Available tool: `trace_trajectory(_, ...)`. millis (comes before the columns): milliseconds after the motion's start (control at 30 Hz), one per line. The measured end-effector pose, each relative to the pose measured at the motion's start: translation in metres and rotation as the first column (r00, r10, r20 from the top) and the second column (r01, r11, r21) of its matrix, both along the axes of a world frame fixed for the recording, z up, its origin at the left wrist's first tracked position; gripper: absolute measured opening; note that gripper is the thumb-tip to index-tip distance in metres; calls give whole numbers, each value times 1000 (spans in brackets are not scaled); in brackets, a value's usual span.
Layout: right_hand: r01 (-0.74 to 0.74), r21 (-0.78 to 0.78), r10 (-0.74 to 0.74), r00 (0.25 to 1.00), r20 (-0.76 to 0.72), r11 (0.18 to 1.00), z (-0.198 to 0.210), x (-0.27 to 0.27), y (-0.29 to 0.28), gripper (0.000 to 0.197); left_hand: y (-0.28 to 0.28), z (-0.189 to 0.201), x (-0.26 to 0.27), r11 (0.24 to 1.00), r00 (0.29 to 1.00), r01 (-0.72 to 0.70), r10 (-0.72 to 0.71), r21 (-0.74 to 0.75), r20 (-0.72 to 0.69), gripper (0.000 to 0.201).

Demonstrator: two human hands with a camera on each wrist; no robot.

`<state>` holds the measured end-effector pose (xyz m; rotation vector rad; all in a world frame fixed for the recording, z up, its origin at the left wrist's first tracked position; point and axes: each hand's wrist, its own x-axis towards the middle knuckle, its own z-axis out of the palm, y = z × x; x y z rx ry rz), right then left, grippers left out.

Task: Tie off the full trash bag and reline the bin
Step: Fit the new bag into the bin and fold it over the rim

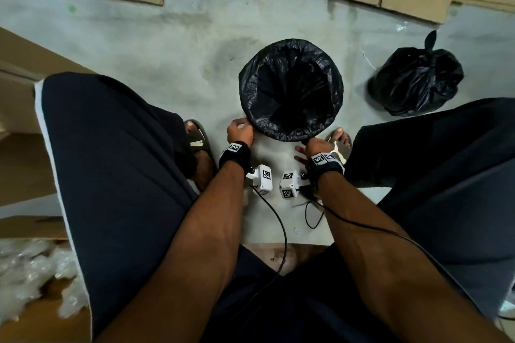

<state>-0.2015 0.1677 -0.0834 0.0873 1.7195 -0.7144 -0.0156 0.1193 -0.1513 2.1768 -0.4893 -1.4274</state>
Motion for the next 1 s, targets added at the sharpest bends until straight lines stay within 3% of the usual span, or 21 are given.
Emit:
trace_trajectory(100, 52, 29, -47, 988, -149, 998, 11, 8, -2, 21, -4, 20, -1, 999, 996, 7, -10, -33, -85, 21)
trace_trajectory(167, 0, 64, 21, 947, -320, 998, 14, 10, 0, 42, -3, 22, -2, 998, 994, 59, -60, -10, -89, 17)
trace_trajectory(233, -34, 118, 99, 790, -605, 992, 16, 8, 1, 53, -1, 11, -1, 994, 991, 112, -111, 13, -71, 16)
trace_trajectory(300, -61, 41, 69, 597, -799, 997, 27, 10, 0, 35, 3, 13, -1, 984, 984, 178, -177, 30, -37, 14)
trace_trajectory(367, -262, -55, 83, 487, -870, 964, 42, 17, -1, 22, 12, 40, -1, 971, 972, 236, -236, 26, -2, 14)
trace_trajectory(433, -503, -136, 135, 465, -875, 854, 40, 20, 0, 15, 16, 47, -1, 963, 962, 269, -270, 21, 33, 16)
trace_trajectory(500, -707, -179, 256, 463, -849, 685, 34, 29, 0, 16, 14, 36, 3, 968, 967, 250, -250, 14, 45, 13)
trace_trajectory(567, -858, -94, 395, 327, -859, 505, 32, 44, 0, 19, 9, 24, 9, 985, 982, 171, -169, -26, 84, 12)
trace_trajectory(633, -933, 70, 503, 126, -855, 353, 29, 56, -1, 29, 2, 35, 13, 992, 990, 113, -107, -58, 94, 7)
trace_trajectory(700, -942, 197, 561, -12, -828, 271, 25, 63, -3, 39, -7, 44, 17, 993, 994, 84, -77, -81, 76, 9)
trace_trajectory(767, -940, 227, 559, -49, -828, 254, 21, 66, -5, 36, -17, 35, 19, 990, 997, 69, -66, -119, 31, 12)
trace_trajectory(833, -948, 186, 549, -14, -835, 259, 12, 66, -9, 28, -28, 24, 19, 991, 999, 37, -35, -130, 15, 16)
trace_trajectory(900, -955, 118, 540, 49, -840, 271, 6, 65, -12, 27, -33, 38, 17, 993, 999, 41, -38, -107, 34, 16)
trace_trajectory(1000, -966, 83, 526, 60, -848, 244, 2, 64, -15, 26, -44, 48, 19, 995, 994, 3, 8, -98, 111, 13)
